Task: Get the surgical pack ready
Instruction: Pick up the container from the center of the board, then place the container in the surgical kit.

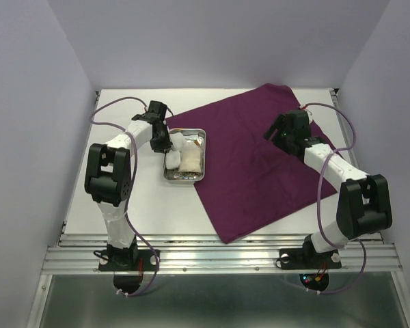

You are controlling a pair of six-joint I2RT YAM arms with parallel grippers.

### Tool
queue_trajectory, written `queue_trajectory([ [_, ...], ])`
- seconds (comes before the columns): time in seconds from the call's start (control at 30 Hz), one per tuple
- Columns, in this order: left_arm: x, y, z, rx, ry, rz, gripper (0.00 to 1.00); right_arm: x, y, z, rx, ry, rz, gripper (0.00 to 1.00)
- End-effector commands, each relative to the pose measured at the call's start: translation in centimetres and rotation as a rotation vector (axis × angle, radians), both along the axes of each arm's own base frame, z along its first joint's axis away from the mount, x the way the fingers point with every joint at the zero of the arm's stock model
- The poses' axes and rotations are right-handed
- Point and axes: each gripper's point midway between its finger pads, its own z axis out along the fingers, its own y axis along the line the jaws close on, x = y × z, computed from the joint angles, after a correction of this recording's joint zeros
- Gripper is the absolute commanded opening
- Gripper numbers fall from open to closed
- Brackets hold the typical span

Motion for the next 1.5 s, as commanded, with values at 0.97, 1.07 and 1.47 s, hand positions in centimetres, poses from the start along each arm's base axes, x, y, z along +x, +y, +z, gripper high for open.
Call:
queue_trajectory([
  [0.97, 7.4, -11.0, 8.2, -0.167, -0.2, -0.311, 0.0, -0.2, 0.5, 0.6, 0.029, -0.021, 0.011, 0.77],
  [1.07, 8.7, -13.0, 7.9, -0.209, -0.203, -0.334, 0.0, -0.1, 0.6, 0.7, 0.036, -0.021, 0.016, 0.78],
  [1.47, 10.9, -20.1, 6.9, -0.331, -0.225, -0.449, 0.0, -0.8, 0.5, 0.1, 0.031, 0.0, 0.018, 0.78],
])
